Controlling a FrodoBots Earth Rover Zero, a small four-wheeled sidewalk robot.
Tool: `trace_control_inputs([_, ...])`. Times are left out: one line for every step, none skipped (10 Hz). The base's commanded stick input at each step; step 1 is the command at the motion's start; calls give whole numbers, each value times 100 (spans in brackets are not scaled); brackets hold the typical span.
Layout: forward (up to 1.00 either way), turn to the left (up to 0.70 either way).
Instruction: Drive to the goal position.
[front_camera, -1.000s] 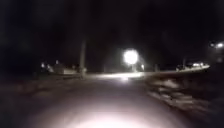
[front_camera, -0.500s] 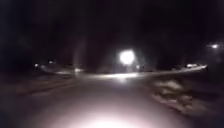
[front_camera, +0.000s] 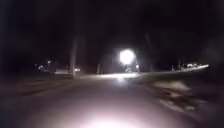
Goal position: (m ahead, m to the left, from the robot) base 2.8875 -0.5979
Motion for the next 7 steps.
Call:
trace_control_inputs([100,0])
trace_control_inputs([100,3])
trace_control_inputs([100,10])
trace_control_inputs([100,17])
trace_control_inputs([100,24])
trace_control_inputs([100,30])
trace_control_inputs([100,37])
